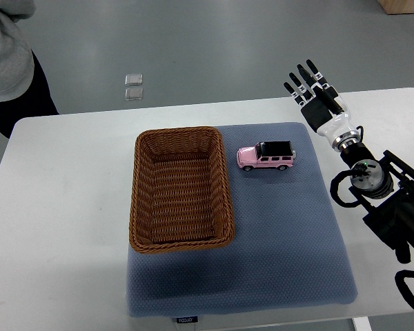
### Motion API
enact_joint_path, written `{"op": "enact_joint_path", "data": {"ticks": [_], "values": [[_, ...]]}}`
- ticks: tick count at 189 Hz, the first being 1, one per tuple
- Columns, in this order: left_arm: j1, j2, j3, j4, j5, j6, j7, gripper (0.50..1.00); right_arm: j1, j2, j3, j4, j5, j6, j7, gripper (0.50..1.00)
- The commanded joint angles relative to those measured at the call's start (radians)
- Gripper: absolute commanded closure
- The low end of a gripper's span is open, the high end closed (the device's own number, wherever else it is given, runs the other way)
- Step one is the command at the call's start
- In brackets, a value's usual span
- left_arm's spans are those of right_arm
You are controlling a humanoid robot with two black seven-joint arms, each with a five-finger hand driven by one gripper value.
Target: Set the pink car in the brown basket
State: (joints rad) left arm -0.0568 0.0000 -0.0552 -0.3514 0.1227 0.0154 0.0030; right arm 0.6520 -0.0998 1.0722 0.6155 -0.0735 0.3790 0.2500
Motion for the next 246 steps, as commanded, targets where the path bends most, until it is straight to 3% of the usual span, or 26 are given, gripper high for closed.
{"op": "enact_joint_path", "data": {"ticks": [1, 71, 97, 105, 106, 135, 158, 206, 246], "values": [[0.0, 0.0, 0.0, 0.0, 0.0, -0.002, 0.0, 0.5, 0.0, 0.0, -0.002, 0.001, 0.0, 0.0, 0.0, 0.591], [0.0, 0.0, -0.002, -0.001, 0.0, 0.003, -0.003, 0.5, 0.046, -0.02, -0.051, 0.012, -0.135, 0.026, -0.008, 0.591], [0.0, 0.0, -0.003, -0.001, 0.0, 0.001, -0.003, 0.5, 0.167, -0.182, -0.244, 0.055, -0.523, 0.078, -0.032, 0.591], [0.0, 0.0, -0.003, -0.001, 0.0, 0.001, -0.003, 0.5, 0.167, -0.182, -0.244, 0.055, -0.523, 0.078, -0.032, 0.591], [0.0, 0.0, -0.002, -0.001, 0.0, 0.001, -0.003, 0.5, 0.237, -0.248, -0.338, 0.096, -0.698, 0.104, -0.034, 0.591], [0.0, 0.0, -0.002, -0.003, 0.0, -0.002, -0.003, 0.5, 0.394, -0.368, -0.632, 0.25, -1.143, 0.113, -0.035, 0.591], [0.0, 0.0, -0.002, -0.001, 0.0, -0.002, -0.003, 0.5, 0.468, -0.36, -0.791, 0.27, -1.221, 0.101, -0.084, 0.591], [0.0, 0.0, -0.003, -0.001, 0.0, -0.002, -0.003, 0.5, 0.462, -0.296, -0.848, 0.241, -1.237, 0.001, -0.164, 0.593], [0.0, 0.0, -0.002, 0.0, 0.0, -0.002, -0.003, 0.5, 0.436, -0.293, -0.857, 0.214, -1.237, -0.023, -0.173, 0.591]]}}
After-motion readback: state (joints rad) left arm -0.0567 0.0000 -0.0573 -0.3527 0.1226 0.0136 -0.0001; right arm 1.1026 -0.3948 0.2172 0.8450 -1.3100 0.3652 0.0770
